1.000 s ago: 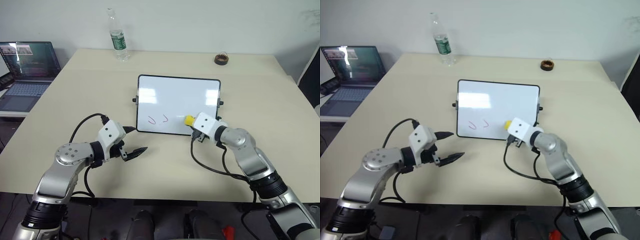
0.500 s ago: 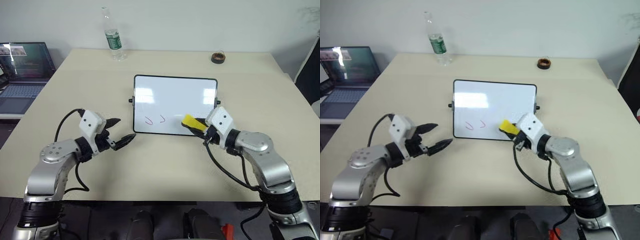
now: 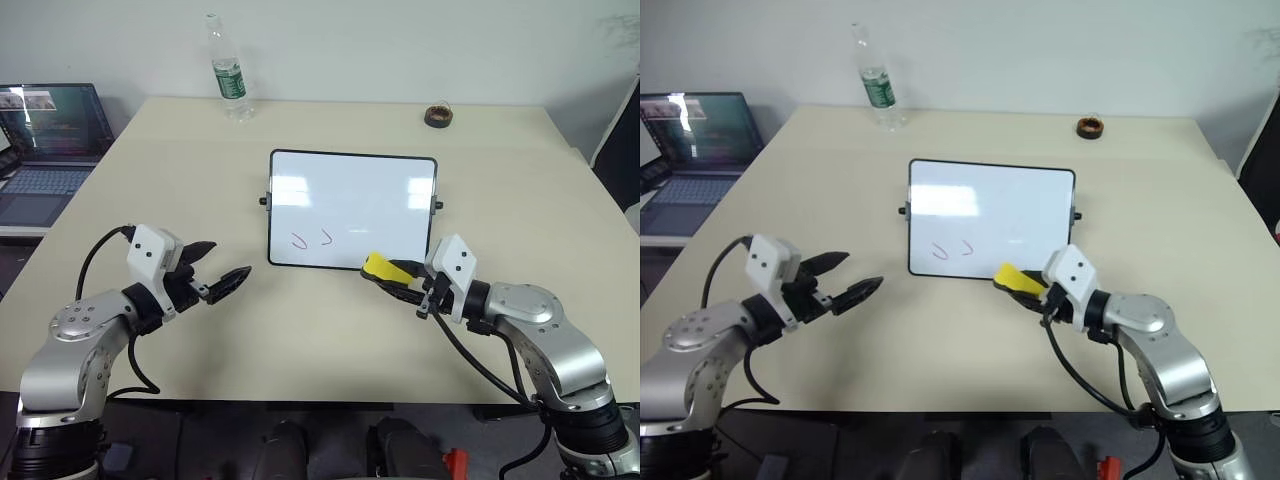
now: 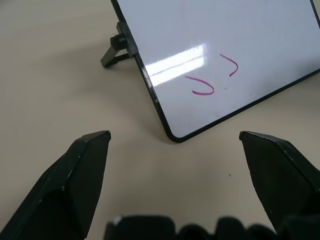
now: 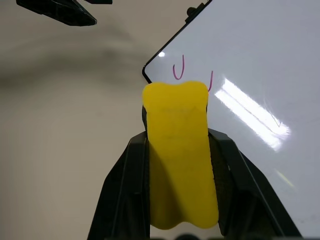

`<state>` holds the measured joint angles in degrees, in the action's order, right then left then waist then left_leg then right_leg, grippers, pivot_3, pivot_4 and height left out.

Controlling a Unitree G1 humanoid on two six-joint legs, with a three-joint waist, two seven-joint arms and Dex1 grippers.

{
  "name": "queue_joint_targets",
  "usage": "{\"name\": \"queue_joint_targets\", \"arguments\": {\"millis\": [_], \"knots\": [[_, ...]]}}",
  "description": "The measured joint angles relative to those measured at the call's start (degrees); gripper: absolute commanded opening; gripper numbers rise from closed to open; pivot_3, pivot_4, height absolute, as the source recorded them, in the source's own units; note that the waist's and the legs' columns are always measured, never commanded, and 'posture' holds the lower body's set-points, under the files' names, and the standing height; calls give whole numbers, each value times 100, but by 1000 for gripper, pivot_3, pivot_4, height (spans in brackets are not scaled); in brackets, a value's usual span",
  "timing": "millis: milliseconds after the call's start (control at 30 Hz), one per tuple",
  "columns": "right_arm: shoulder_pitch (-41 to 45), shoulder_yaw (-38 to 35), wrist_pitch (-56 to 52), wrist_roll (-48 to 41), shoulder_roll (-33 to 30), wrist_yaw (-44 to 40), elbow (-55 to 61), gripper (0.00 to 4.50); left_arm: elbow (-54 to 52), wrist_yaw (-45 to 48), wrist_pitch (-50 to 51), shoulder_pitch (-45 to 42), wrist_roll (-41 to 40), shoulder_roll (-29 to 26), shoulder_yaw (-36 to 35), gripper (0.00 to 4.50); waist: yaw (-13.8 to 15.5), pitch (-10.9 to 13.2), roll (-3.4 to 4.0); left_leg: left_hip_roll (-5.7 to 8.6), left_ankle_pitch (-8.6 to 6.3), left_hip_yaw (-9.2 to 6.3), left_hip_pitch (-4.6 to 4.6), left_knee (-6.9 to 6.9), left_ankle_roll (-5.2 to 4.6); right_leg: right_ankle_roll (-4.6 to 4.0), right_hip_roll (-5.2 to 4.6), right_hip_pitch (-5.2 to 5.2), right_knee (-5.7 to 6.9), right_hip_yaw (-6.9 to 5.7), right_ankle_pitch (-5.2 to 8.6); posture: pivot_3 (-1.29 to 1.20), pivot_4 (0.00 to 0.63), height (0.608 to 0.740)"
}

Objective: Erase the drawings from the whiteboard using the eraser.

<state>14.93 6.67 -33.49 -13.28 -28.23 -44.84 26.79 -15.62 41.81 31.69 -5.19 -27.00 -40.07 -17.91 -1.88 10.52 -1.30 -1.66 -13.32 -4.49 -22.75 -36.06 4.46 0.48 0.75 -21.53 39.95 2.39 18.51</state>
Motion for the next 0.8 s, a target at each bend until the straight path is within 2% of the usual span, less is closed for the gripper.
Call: {"name": "queue_joint_targets", "arguments": {"millis": [433,567,800], "knots": [[97,290,466,119,-54,-10,-309,1193,-263,-231,140,-14,-19,-5,-21,4500,0,0,0,1,0,1,1,0,0,0,1,0,0,1,0,0,150,740],[533,770,871,696,-44,122,-744,1193,-228,-226,100,-27,74,-55,38,4500,-9,0,0,2,0,3,3,0,0,-1,3,0,1,2,0,0,150,740],[1655,1509,1480,1772,624,701,-2059,1193,-28,-56,-117,-145,270,-136,297,4500,-10,0,0,1,0,4,-1,1,1,-2,4,-7,1,3,-1,0,150,740]]}}
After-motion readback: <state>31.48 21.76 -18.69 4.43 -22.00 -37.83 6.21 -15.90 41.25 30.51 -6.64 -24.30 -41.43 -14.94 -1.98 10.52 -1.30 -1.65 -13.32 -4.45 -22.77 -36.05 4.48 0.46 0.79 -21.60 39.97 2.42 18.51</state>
